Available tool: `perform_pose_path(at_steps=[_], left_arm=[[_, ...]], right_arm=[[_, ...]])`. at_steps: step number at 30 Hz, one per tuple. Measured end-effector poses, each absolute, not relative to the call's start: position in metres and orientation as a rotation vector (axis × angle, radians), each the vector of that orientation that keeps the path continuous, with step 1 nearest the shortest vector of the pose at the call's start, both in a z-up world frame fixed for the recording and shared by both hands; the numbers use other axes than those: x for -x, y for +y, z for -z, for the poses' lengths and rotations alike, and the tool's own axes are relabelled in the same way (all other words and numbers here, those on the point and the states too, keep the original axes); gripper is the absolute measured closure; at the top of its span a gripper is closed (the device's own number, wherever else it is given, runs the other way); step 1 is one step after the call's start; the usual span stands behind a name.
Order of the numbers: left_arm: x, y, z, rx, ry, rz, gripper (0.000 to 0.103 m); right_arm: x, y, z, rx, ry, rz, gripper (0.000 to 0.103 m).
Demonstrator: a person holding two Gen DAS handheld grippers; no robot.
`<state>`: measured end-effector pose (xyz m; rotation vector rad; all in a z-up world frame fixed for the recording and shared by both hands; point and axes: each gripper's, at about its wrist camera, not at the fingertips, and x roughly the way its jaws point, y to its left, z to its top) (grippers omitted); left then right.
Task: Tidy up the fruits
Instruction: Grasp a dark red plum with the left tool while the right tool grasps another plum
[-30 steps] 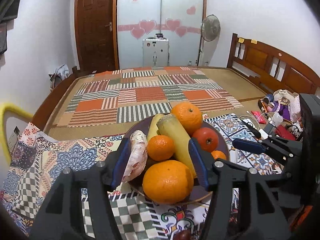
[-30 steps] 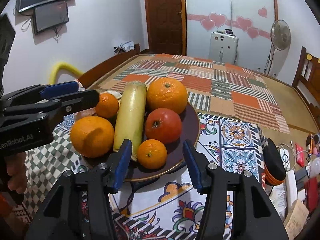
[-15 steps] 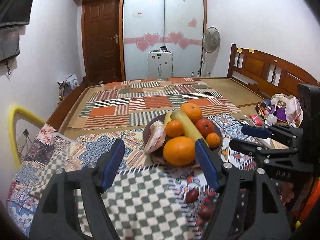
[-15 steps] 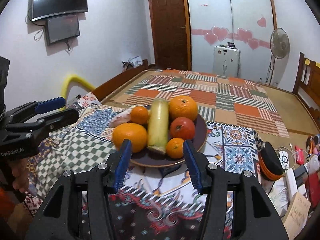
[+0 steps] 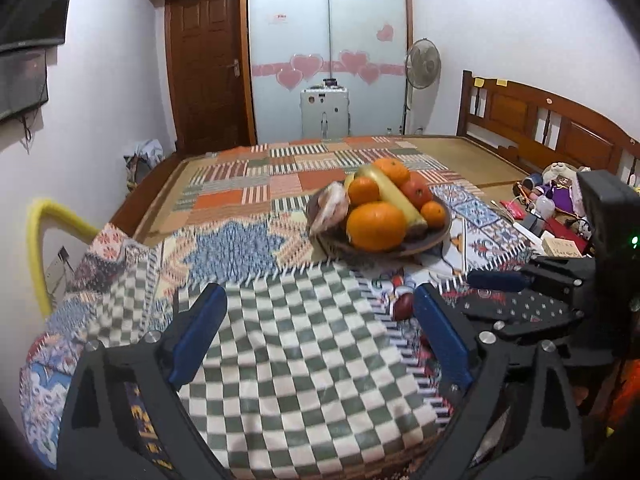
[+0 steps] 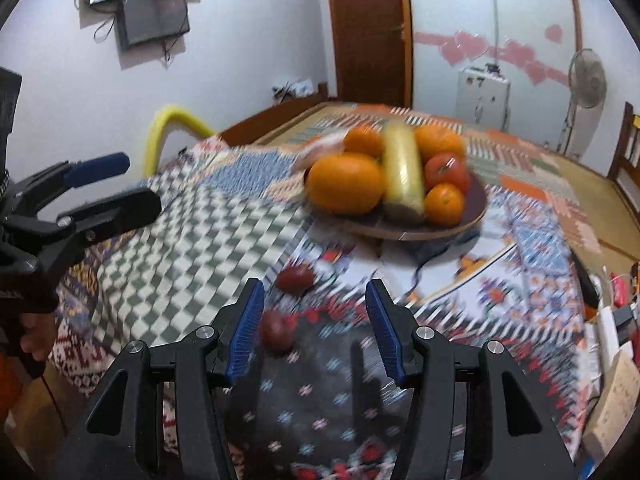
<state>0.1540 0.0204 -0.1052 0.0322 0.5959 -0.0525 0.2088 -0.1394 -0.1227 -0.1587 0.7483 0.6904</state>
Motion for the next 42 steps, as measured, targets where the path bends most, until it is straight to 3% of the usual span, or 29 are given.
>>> perform_pose_path(at_steps=[3, 12, 21, 29, 42], left_arm=[[-0.151, 0.025, 0.116, -0.007, 0.625, 0.057, 0.006], [-0.158, 0.026, 0.136, 0.035, 0.684, 0.060, 0.006], [-0.185, 0.003, 0.147, 0.035, 0.720, 0.098, 0.007], [-0.213, -0.022, 0.159, 0.036, 0.778, 0.152, 0.035], [-0.229, -0.044, 0.172, -0.013, 0.819, 0.201, 0.069]], right_arm=[[-0.204, -0.135, 0.131, 0.171, 0.769, -0.708, 0.056], [-0.199, -0.129, 0.137, 0.216, 0.789, -0.736, 0.086], [-0.208, -0.157, 0.127, 0.186, 0.756, -0.685, 0.087], [-0.225, -0.188, 0.118, 0.145, 0.733, -0.611, 0.087], [-0.241, -0.206, 0.118, 0.095, 0.721, -0.602, 0.087]])
